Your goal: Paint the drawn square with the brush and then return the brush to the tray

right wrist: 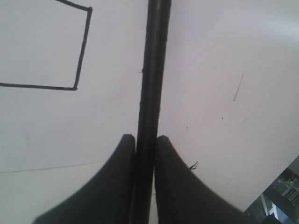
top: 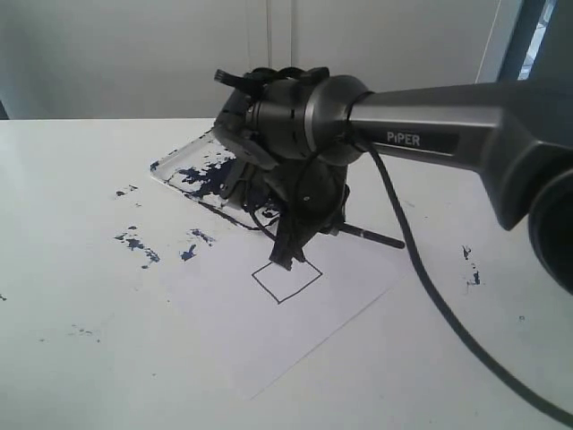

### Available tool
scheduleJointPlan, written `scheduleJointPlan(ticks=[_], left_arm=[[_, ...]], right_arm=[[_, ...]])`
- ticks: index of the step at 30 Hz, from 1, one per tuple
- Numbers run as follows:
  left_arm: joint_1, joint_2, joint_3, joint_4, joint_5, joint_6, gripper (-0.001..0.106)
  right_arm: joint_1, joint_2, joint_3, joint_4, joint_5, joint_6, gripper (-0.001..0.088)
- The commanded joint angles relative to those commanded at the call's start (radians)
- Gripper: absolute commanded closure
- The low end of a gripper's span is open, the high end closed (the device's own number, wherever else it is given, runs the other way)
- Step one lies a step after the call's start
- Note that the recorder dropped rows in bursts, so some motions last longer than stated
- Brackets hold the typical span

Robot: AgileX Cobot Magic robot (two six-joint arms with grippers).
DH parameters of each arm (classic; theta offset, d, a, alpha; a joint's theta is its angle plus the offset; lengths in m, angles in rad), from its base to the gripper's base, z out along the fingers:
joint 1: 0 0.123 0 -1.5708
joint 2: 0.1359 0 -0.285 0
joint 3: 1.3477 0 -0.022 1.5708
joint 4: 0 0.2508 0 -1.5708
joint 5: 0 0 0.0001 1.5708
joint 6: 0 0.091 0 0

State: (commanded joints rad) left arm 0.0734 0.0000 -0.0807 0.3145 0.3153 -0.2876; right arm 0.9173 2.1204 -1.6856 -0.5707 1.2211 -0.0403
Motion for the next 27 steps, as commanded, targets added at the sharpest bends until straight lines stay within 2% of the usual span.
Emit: scheduleJointPlan(ticks=[8, 15, 23, 27], left_arm=[[0.0, 0.0, 0.0, 0.0, 0.0, 0.0, 0.105], [0.0, 0.0, 0.0, 0.0, 0.0, 0.0, 0.105], [0.0, 0.0, 0.0, 0.0, 0.0, 0.0, 0.105], [0.0, 0.0, 0.0, 0.0, 0.0, 0.0, 0.105]], right_arm=[[-0.002, 0.048, 0.0, -0.177, 0.0, 0.056, 0.0868], [-0.002, 0.085, 0.0, -0.321, 0.0, 0.203, 0.0868], [-0.002, 0.097, 0.0, -0.335, 0.0, 0.203, 0.0868], [0.0, 0.091, 0.0, -0.238, 0.0, 0.149, 0.0868]])
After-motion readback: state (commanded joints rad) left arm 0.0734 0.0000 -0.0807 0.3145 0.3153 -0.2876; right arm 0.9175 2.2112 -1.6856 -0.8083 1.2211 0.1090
